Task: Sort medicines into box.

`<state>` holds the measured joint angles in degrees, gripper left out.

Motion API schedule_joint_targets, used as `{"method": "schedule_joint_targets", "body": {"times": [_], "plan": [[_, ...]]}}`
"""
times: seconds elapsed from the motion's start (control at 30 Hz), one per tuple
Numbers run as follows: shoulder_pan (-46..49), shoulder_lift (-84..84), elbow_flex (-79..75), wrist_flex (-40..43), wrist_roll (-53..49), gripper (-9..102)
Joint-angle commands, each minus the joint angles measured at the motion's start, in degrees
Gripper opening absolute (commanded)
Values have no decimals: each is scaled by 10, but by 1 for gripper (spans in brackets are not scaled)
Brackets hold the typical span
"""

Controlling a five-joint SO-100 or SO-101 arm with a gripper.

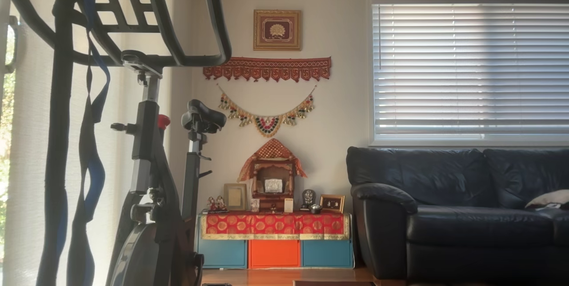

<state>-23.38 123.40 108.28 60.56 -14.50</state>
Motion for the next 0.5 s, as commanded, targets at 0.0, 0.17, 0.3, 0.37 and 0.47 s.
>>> {"method": "schedule_joint_targets", "body": {"times": [0.0, 0.17, 0.3, 0.37, 0.47], "plan": [[33, 18, -72, 11, -2, 1], [76, -4, -101, 3, 10, 1], [91, -40, -132, 6, 20, 1], [98, -65, -156, 11, 25, 1], [104, -108, -192, 21, 27, 1]]}}
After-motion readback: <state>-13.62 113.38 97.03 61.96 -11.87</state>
